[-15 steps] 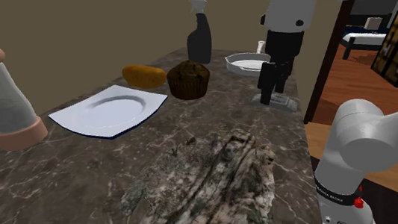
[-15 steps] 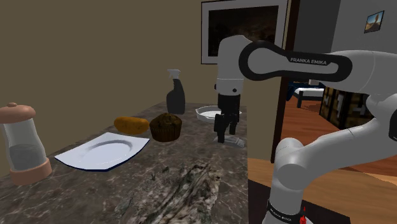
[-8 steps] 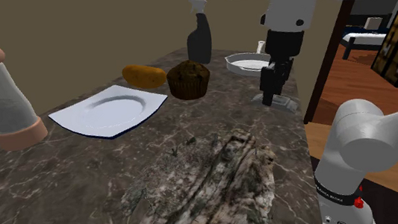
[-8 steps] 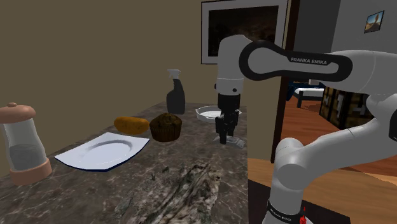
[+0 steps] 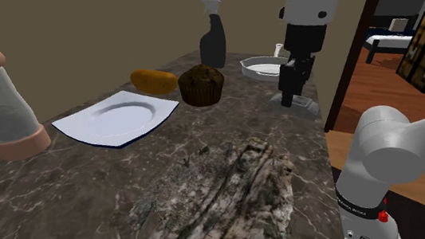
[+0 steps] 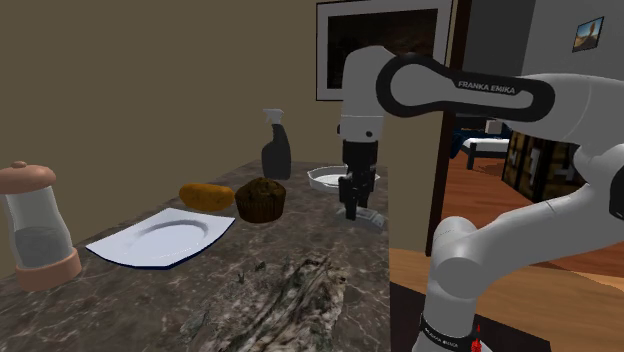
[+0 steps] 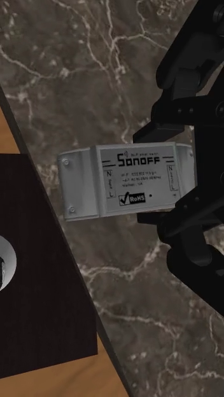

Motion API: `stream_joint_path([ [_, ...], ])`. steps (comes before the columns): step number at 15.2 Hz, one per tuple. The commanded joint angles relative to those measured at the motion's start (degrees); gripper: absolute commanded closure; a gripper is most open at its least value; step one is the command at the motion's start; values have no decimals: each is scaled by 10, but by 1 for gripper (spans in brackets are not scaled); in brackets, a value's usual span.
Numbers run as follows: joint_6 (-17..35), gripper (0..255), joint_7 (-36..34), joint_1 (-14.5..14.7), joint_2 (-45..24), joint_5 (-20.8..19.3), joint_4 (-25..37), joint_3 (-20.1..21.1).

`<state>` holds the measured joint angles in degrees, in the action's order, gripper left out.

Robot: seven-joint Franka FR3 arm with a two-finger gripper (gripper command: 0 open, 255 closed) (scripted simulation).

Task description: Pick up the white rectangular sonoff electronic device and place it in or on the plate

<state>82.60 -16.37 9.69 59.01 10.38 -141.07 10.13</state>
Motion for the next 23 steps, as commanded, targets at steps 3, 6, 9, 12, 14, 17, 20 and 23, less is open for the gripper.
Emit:
stream_joint_path([
  [3,-24,255,-1,-2,-14,-4,37,-4],
  [6,-42,255,-3,-4,-25,-7,66,-7],
  [9,-60,255,-4,-5,-37,-9,96,-9],
  [12,-78,255,-6,-6,-50,-11,127,-11],
  [14,-90,255,-7,-7,-58,-13,148,-12],
  [17,-73,255,-21,-10,-96,-2,170,7],
  [20,-46,255,-43,-15,-152,9,204,36],
  [23,-23,255,-67,-21,-211,15,243,65],
])
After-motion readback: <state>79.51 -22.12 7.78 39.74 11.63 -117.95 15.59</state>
